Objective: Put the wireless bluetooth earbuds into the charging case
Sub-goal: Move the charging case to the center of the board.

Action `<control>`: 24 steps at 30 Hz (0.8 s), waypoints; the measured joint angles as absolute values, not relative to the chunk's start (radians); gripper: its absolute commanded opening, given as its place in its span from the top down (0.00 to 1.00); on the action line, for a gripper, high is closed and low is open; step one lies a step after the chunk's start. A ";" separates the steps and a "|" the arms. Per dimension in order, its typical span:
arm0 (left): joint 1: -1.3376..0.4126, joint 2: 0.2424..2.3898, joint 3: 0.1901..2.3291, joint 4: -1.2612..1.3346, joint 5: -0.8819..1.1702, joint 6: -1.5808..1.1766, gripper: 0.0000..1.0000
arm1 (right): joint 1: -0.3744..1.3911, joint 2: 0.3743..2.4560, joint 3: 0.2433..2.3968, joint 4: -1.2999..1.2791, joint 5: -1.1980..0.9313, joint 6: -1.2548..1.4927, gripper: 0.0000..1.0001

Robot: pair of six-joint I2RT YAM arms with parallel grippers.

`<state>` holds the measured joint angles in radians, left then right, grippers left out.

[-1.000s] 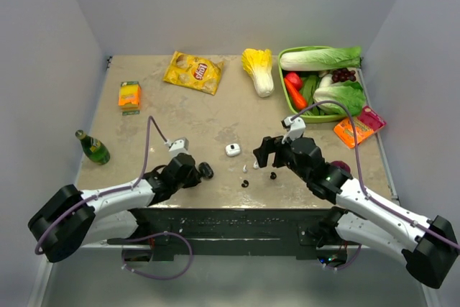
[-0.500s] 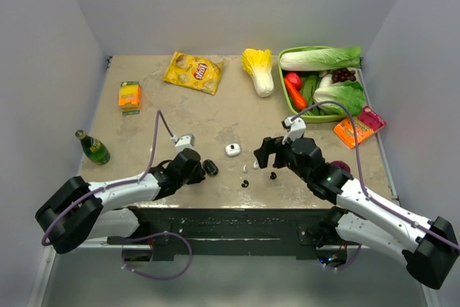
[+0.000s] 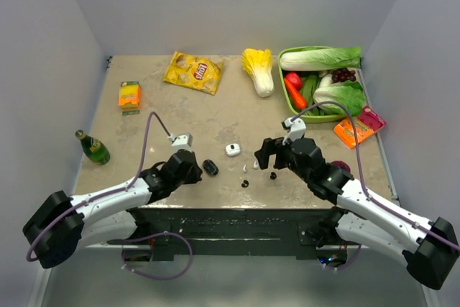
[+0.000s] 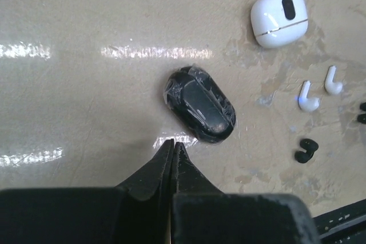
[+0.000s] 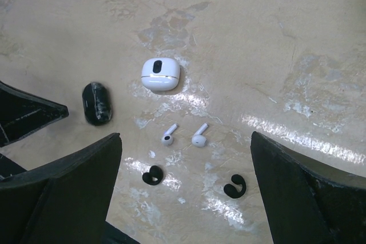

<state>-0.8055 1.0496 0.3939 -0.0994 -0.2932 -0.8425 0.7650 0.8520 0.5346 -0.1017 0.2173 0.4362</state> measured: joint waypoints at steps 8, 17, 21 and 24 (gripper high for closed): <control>-0.850 1.110 0.379 -0.075 -0.257 -0.844 1.00 | 0.765 0.821 0.535 -0.112 0.218 0.437 0.03; -0.906 1.236 0.391 0.029 -0.242 -0.855 1.00 | 0.765 0.823 0.535 -0.113 0.218 0.436 0.03; -0.911 1.266 0.407 0.044 -0.255 -0.864 1.00 | 0.765 0.823 0.535 -0.113 0.218 0.436 0.03; -0.911 1.283 0.420 0.043 -0.269 -0.873 1.00 | 0.765 0.824 0.535 -0.113 0.218 0.436 0.03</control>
